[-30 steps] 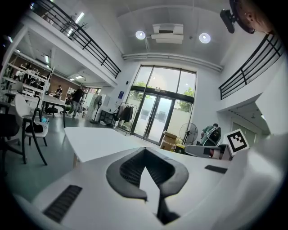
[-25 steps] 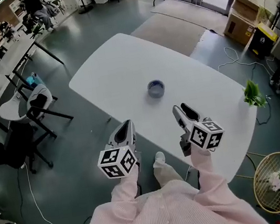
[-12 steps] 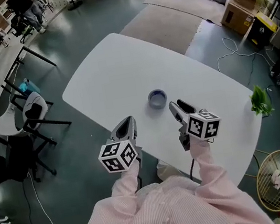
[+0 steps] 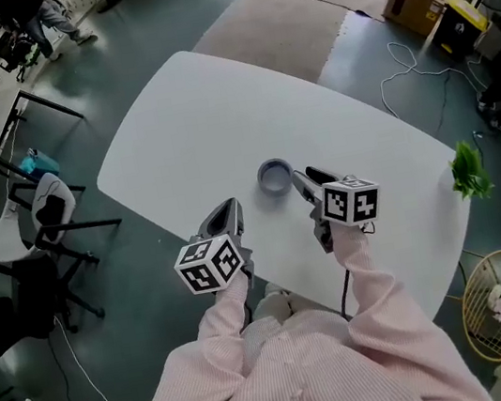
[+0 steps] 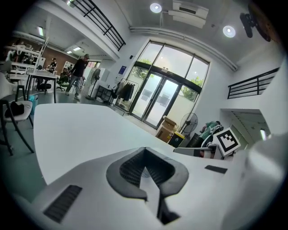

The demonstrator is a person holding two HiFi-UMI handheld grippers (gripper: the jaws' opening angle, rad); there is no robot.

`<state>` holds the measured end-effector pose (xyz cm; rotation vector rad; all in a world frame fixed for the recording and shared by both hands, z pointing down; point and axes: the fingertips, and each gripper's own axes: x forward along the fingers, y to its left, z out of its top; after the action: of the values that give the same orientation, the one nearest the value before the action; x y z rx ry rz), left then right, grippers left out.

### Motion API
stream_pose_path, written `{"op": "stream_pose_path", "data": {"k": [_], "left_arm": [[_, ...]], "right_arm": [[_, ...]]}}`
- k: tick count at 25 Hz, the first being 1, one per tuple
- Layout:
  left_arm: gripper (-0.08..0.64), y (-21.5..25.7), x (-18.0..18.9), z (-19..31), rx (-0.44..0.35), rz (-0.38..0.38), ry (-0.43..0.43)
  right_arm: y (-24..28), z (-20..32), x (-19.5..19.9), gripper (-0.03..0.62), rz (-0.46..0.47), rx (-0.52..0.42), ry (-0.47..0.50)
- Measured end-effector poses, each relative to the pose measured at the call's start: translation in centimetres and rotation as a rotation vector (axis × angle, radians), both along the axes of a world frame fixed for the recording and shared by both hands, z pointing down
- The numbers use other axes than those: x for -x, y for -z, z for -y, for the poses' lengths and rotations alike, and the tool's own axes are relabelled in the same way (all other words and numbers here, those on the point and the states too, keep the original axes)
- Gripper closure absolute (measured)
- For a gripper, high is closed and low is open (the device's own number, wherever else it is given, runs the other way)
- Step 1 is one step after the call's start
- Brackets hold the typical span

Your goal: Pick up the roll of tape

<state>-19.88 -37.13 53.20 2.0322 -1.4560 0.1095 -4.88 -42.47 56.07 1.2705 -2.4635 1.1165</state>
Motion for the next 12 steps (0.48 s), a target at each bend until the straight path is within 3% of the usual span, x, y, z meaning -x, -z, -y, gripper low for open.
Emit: {"op": "stream_pose_path", "data": {"k": [12], "left_arm": [[0.559, -5.5, -1.5, 5.3, 0.141, -0.028, -0.044]], "right_arm": [[-6.3, 4.0, 1.4, 0.44, -0.116, 0.18, 0.048]]}}
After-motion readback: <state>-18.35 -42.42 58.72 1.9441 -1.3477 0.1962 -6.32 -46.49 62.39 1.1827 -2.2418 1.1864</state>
